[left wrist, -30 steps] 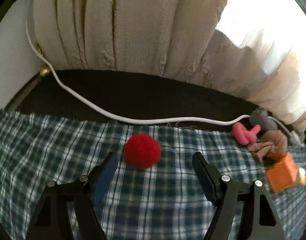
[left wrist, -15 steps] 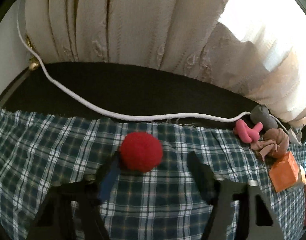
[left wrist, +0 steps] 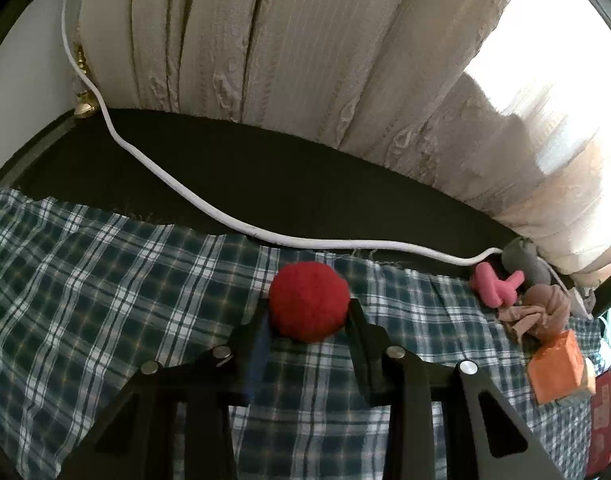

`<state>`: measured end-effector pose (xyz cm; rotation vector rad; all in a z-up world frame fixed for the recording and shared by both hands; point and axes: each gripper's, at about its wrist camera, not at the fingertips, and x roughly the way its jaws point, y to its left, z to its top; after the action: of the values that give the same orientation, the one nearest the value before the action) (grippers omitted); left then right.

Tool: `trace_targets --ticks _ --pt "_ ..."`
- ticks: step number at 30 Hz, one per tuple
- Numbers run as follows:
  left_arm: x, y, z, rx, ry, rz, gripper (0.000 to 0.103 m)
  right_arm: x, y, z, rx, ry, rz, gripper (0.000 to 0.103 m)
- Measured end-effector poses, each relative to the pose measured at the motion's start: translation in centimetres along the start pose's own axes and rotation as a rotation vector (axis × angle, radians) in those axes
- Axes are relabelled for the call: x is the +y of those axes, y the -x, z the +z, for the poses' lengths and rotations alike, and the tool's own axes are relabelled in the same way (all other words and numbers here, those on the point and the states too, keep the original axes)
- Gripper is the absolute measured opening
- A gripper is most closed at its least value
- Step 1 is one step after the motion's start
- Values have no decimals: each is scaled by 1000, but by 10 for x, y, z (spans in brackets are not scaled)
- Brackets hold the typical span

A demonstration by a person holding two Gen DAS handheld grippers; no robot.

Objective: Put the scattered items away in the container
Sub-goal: 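Grasp the red felt ball with the left tool, then grasp the yellow-lidded clear box with the right tool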

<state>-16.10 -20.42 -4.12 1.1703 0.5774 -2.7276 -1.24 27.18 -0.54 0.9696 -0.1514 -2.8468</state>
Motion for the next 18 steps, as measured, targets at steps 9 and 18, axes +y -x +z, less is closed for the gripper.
trace_targets --ticks 9,18 --pt "-47 59 0 -79 -85 -127 38 31 -40 32 119 77 96 81" --pt "-118 95 -20 -87 -282 -288 38 69 -108 49 219 128 87 81"
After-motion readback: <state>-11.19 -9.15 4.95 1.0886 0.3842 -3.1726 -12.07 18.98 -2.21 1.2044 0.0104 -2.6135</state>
